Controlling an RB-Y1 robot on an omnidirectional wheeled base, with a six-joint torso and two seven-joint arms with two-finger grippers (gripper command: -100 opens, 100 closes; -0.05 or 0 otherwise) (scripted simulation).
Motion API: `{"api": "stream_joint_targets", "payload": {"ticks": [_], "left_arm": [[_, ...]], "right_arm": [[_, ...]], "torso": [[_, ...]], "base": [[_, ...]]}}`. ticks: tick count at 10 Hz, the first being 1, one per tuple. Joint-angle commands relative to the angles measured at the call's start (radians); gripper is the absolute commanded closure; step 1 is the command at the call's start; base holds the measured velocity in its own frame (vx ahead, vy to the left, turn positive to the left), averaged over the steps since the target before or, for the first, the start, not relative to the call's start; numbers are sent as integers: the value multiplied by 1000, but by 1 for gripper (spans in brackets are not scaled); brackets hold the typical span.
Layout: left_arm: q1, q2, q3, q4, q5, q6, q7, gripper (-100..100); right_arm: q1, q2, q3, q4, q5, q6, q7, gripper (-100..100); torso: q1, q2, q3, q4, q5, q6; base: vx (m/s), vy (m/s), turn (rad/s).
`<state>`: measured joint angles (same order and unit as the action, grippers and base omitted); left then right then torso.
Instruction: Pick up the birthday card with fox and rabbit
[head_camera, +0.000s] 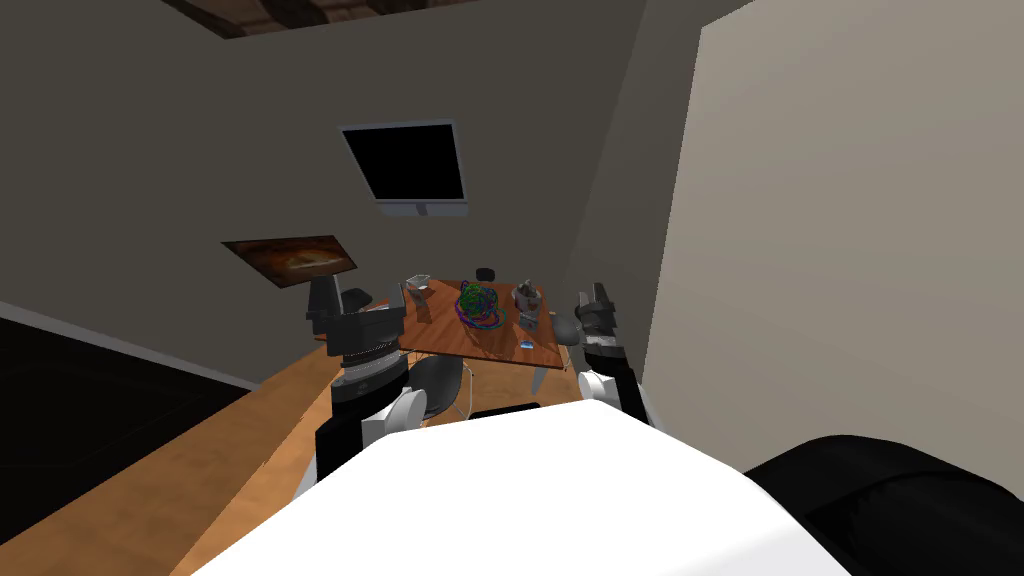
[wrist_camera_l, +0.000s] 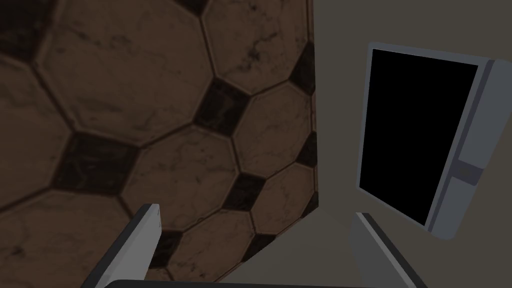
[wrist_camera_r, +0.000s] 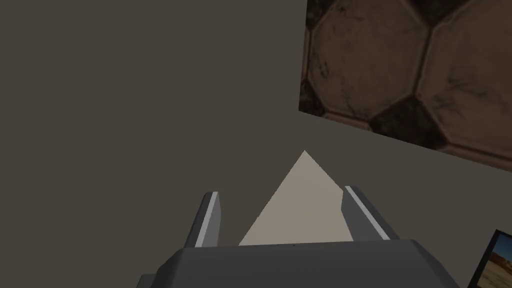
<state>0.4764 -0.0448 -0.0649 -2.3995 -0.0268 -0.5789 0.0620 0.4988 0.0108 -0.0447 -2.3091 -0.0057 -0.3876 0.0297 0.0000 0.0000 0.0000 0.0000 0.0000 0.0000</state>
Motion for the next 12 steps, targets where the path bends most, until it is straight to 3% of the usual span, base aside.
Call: {"api": "stream_joint_targets", "payload": {"ticks": [1, 5, 6, 8, 9, 11, 12], "left_arm": [[0, 0, 0, 0, 0, 0, 0, 0], [0, 0, 0, 0, 0, 0, 0, 0], [0, 0, 0, 0, 0, 0, 0, 0], [0, 0, 0, 0, 0, 0, 0, 0], [0, 0, 0, 0, 0, 0, 0, 0], [0, 0, 0, 0, 0, 0, 0, 0], [0, 0, 0, 0, 0, 0, 0, 0]], "right_arm": [[17, -41, -1, 23, 4, 41, 23, -100], [46, -117, -9, 82, 18, 134, 77, -100], [46, -117, -9, 82, 18, 134, 77, -100], [59, -163, -18, 126, 31, 189, 115, -100], [59, -163, -18, 126, 31, 195, 115, -100], [69, -214, -29, 178, 48, 253, 157, -100], [69, -214, -29, 178, 48, 262, 157, -100]], "torso": [[0, 0, 0, 0, 0, 0], [-2, 3, 1, 1, -1, 0], [-2, 2, 1, 0, -1, 0], [-1, 1, 1, 0, 0, 0], [-1, 2, 1, 0, 0, 0], [-1, 2, 1, 0, 0, 0], [-1, 2, 1, 0, 0, 0]], "base": [[-19, -18, 91], [-37, -30, 114], [-17, -14, 40], [-27, -9, 142], [-27, -12, 62], [-32, -5, 212], [-30, -9, 69]]}}
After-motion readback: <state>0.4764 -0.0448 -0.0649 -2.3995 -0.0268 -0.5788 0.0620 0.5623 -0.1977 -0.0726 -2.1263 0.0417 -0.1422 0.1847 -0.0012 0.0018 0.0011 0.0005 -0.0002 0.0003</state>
